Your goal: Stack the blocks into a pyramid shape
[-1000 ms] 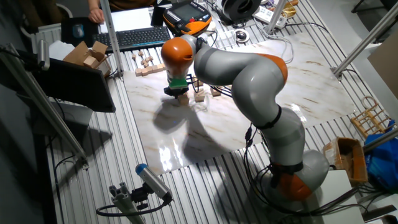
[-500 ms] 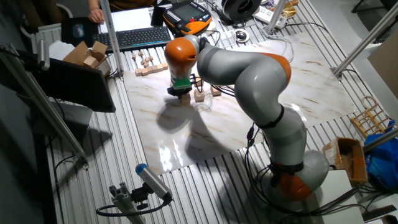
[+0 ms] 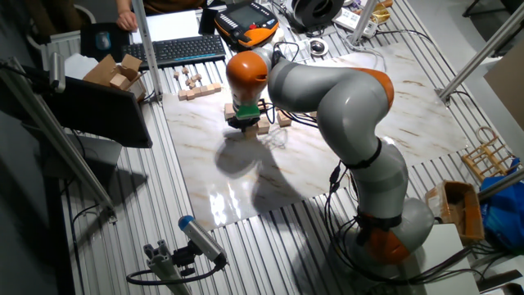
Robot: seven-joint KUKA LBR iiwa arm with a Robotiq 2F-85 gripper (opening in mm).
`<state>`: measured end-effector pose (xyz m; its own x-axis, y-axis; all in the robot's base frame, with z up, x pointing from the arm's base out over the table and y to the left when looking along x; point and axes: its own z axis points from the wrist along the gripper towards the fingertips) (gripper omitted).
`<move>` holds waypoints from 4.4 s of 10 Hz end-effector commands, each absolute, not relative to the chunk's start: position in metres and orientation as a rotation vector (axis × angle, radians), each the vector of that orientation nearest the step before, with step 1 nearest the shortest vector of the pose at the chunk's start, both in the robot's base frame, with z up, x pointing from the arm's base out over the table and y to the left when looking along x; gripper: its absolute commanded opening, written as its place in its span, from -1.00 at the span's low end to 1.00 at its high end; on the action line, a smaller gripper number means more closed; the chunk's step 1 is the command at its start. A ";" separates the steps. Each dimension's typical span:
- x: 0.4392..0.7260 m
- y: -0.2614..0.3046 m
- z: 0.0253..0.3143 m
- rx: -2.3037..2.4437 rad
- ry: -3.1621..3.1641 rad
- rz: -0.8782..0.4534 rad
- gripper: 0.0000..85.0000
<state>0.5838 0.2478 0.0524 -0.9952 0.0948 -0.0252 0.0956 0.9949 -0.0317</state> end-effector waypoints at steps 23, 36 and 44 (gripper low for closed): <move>0.603 0.199 0.062 -0.001 3.143 0.039 -1.00; 0.643 0.283 0.094 0.287 3.086 0.018 0.60; 0.675 0.272 0.072 0.160 3.041 0.011 1.00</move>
